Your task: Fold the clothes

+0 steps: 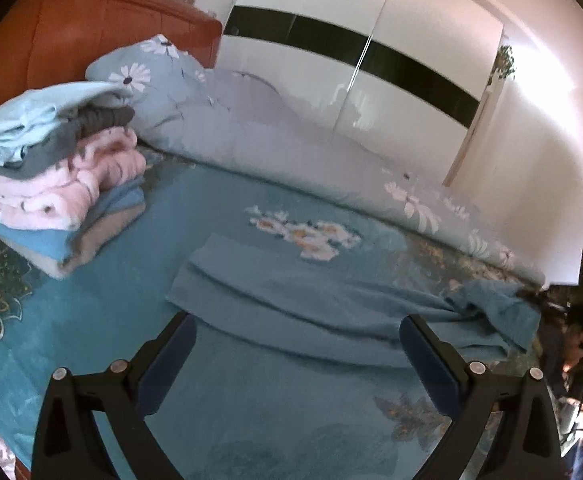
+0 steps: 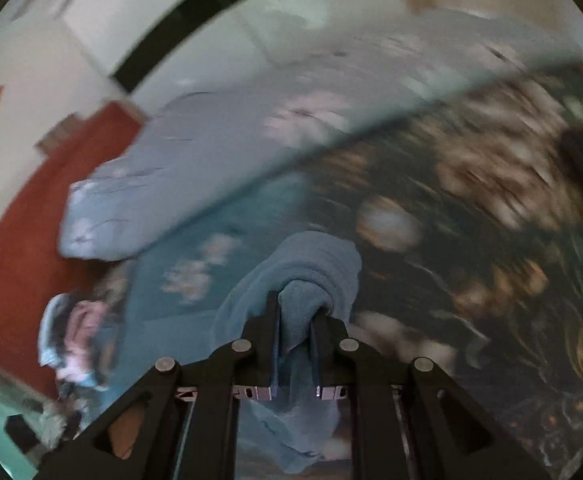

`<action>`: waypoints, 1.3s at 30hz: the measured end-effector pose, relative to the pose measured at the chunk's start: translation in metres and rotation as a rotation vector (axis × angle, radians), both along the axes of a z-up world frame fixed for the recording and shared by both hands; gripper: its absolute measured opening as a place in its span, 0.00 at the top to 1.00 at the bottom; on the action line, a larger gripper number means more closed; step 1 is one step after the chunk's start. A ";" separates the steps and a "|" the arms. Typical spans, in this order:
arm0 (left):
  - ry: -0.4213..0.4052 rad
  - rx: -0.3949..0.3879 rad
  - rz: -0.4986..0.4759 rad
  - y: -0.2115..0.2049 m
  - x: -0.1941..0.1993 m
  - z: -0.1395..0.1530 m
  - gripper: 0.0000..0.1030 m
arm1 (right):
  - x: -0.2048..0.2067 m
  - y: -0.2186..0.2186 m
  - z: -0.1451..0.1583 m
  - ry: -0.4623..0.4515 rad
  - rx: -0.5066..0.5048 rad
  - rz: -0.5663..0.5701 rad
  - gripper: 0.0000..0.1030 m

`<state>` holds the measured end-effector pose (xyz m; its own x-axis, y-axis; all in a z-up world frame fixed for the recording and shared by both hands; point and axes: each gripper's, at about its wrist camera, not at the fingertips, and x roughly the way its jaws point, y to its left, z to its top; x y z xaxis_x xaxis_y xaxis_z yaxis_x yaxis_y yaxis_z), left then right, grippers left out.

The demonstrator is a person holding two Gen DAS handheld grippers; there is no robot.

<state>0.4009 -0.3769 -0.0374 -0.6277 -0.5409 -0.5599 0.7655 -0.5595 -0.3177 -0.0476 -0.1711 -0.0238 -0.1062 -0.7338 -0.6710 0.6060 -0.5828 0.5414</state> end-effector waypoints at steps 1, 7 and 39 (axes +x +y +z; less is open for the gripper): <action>-0.009 0.008 -0.002 -0.001 -0.002 -0.003 0.00 | -0.007 0.009 -0.012 -0.032 0.003 -0.023 0.88; -0.022 0.136 0.062 -0.031 0.002 -0.029 0.00 | -0.029 0.042 -0.060 -0.160 0.029 -0.100 0.87; -0.036 0.234 0.147 -0.048 -0.002 -0.068 0.00 | 0.101 -0.055 -0.044 0.580 0.420 0.237 0.57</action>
